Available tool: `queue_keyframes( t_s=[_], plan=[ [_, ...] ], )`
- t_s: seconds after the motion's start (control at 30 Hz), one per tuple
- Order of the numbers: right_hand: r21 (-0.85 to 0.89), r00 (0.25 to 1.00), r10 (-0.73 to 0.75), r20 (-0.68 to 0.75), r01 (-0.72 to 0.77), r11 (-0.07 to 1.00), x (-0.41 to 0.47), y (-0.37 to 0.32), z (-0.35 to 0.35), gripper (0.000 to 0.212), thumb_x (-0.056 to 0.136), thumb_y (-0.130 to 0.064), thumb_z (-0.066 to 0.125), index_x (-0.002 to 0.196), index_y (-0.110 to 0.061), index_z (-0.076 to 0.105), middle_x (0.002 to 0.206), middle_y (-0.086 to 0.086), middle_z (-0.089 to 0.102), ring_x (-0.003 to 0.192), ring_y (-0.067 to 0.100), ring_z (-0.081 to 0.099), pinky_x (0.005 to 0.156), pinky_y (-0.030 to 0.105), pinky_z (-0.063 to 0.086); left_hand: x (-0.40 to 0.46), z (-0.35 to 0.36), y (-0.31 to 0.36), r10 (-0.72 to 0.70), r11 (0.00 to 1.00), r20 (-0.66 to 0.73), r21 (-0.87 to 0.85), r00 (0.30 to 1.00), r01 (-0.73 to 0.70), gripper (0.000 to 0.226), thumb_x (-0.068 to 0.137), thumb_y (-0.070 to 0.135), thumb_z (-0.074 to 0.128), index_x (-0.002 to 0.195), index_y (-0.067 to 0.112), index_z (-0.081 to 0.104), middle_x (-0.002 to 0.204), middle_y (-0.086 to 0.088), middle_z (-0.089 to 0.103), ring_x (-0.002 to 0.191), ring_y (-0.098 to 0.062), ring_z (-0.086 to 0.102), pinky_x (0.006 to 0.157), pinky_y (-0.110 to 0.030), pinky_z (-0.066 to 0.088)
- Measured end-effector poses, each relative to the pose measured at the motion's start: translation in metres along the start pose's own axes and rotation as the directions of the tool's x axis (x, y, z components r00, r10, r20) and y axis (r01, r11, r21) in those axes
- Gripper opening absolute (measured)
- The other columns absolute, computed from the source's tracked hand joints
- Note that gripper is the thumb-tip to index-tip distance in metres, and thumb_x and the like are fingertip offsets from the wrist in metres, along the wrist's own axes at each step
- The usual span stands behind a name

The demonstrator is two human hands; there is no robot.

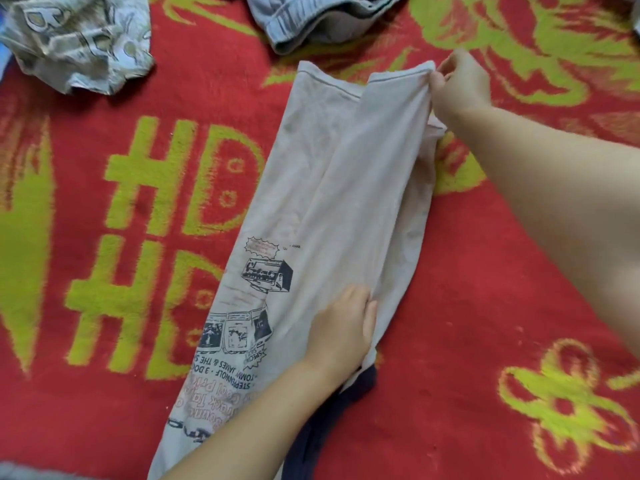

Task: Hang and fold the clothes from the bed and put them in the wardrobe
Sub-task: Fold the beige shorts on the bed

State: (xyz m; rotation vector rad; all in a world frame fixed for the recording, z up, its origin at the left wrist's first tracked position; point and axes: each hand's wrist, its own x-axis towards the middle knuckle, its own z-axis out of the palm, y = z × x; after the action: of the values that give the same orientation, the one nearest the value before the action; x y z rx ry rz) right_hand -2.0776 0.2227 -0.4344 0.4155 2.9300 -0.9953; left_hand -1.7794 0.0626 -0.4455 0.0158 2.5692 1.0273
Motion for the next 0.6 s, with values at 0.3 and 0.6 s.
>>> queue_keyframes(
  t_s=[0.3,0.6],
  plan=[
    [-0.138,0.984,0.050,0.172,-0.027,0.990,-0.018,0.030,-0.007,0.049,0.094,-0.013,0.045,0.141,-0.011,0.033,0.135,0.020,0.047,0.123,0.035,0.047,0.091,0.035,0.039,0.008,0.019,-0.003,-0.020,0.983,0.264,-0.169,0.964,0.067,0.015,0.098,0.033,0.047,0.098,0.019,0.052,0.084,-0.002,0.064,0.075,-0.020,0.062,0.074,-0.034,0.047],
    [-0.188,0.878,-0.339,0.339,0.416,0.890,-0.204,0.013,0.012,0.063,0.082,0.001,0.052,0.143,-0.009,0.039,0.150,0.018,0.031,0.138,0.036,0.031,0.111,0.051,0.028,-0.055,-0.021,-0.031,0.083,0.986,0.361,-0.162,0.929,-0.026,0.032,0.095,0.004,0.046,0.124,0.006,0.058,0.123,-0.009,0.061,0.115,-0.019,0.055,0.096,-0.020,0.035]
  ],
)
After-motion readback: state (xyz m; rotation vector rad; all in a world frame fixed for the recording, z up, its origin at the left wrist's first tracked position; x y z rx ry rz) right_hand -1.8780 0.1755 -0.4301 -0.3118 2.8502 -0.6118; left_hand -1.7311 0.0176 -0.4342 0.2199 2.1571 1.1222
